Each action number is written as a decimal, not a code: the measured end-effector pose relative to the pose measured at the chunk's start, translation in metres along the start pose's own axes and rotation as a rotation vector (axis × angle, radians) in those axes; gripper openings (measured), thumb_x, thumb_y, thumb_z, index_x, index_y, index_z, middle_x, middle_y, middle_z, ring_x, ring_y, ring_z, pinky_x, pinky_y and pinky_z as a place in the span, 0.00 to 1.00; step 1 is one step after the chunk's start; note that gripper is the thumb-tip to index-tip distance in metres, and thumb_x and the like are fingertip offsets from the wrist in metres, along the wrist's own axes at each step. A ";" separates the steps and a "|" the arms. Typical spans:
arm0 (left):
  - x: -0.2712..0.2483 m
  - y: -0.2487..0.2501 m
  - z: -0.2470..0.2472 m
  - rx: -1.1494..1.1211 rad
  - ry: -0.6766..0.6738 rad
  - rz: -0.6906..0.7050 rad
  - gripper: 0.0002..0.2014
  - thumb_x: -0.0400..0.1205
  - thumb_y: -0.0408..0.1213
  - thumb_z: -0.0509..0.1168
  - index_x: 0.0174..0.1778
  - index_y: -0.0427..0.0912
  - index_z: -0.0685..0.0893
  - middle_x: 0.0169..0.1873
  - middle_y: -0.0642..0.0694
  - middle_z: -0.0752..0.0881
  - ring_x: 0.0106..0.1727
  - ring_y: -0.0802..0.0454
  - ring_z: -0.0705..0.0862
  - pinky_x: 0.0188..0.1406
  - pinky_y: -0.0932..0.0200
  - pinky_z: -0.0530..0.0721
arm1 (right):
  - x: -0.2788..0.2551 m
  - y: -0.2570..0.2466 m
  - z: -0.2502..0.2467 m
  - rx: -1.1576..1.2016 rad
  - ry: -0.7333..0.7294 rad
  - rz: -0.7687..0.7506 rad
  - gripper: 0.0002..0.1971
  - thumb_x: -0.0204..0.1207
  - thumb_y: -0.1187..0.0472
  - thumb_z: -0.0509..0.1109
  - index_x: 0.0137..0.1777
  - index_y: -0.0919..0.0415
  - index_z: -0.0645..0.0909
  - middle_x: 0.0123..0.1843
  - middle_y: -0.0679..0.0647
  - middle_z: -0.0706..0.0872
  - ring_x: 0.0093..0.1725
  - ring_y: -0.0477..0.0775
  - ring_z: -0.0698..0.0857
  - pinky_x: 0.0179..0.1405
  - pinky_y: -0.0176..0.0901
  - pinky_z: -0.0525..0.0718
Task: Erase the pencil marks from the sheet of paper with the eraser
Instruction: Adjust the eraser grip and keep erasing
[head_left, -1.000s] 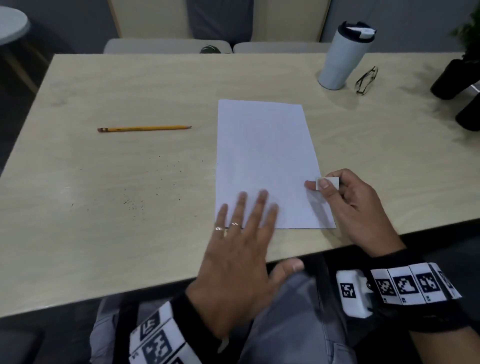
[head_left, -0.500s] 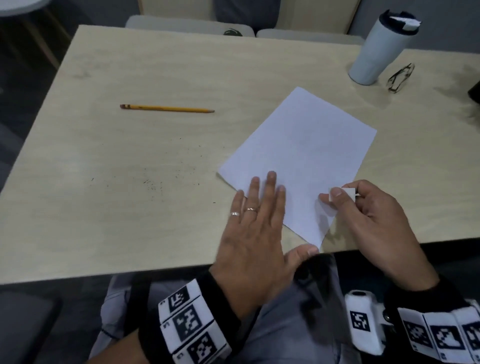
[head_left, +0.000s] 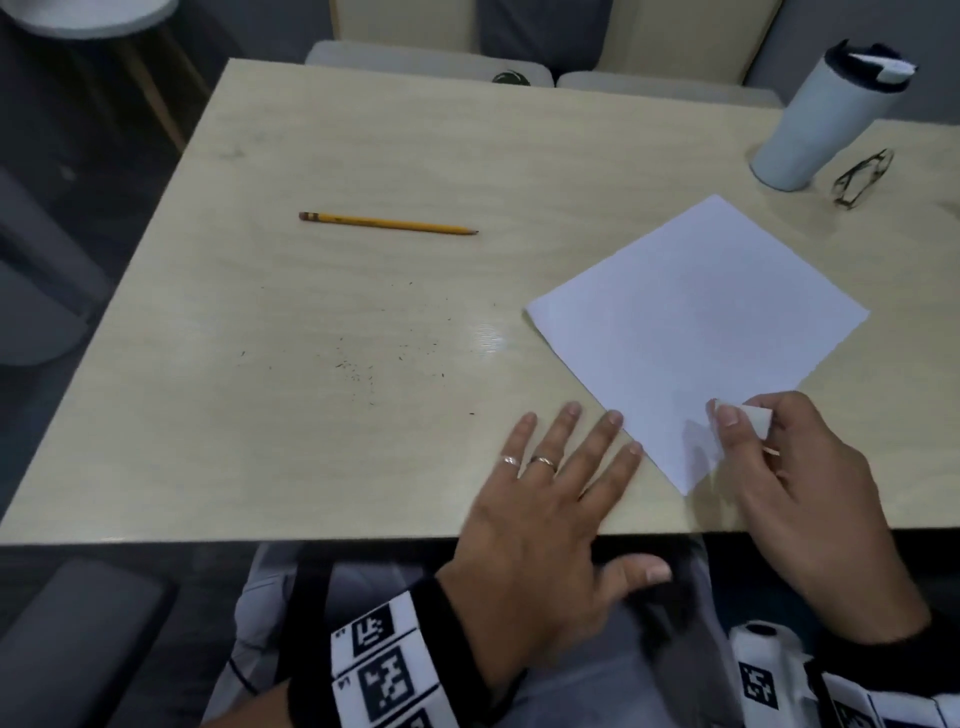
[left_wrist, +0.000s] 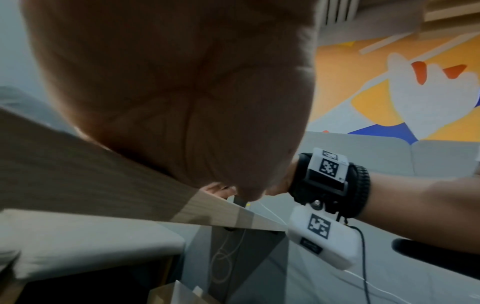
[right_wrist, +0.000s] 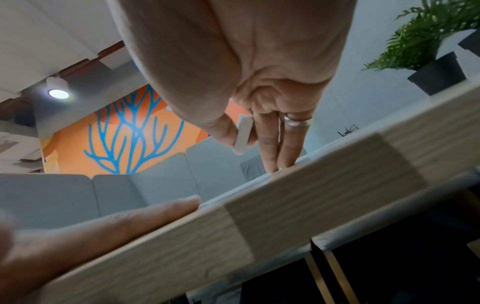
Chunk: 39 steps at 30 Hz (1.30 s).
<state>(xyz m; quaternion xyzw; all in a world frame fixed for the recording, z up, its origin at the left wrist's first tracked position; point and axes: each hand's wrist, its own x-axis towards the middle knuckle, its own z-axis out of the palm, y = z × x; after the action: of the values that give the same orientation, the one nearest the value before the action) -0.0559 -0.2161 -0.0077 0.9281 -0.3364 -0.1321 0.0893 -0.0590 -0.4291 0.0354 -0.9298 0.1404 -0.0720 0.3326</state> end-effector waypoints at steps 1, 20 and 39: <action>-0.001 -0.008 -0.002 0.015 0.025 -0.083 0.47 0.86 0.76 0.35 0.94 0.48 0.41 0.92 0.48 0.34 0.91 0.44 0.28 0.89 0.34 0.35 | -0.002 -0.001 -0.001 -0.002 -0.004 0.003 0.17 0.89 0.43 0.64 0.61 0.56 0.80 0.38 0.52 0.90 0.41 0.53 0.89 0.40 0.52 0.81; 0.045 -0.097 -0.084 0.134 -0.447 -0.229 0.52 0.81 0.82 0.38 0.90 0.53 0.26 0.86 0.58 0.22 0.88 0.50 0.22 0.85 0.30 0.25 | -0.012 -0.006 0.012 -0.100 -0.073 -0.028 0.24 0.78 0.36 0.57 0.57 0.55 0.77 0.72 0.55 0.88 0.64 0.65 0.81 0.53 0.56 0.74; 0.008 -0.022 -0.011 -0.172 0.214 -0.146 0.30 0.90 0.67 0.50 0.75 0.48 0.76 0.86 0.47 0.70 0.90 0.37 0.63 0.89 0.33 0.62 | -0.008 -0.008 0.000 0.166 -0.062 -0.012 0.10 0.84 0.44 0.74 0.50 0.49 0.86 0.44 0.43 0.94 0.43 0.46 0.92 0.44 0.45 0.88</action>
<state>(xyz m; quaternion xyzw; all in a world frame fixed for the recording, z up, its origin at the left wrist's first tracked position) -0.0329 -0.2035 -0.0041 0.9478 -0.2439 -0.0668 0.1941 -0.0647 -0.4209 0.0404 -0.9016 0.1178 -0.0565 0.4124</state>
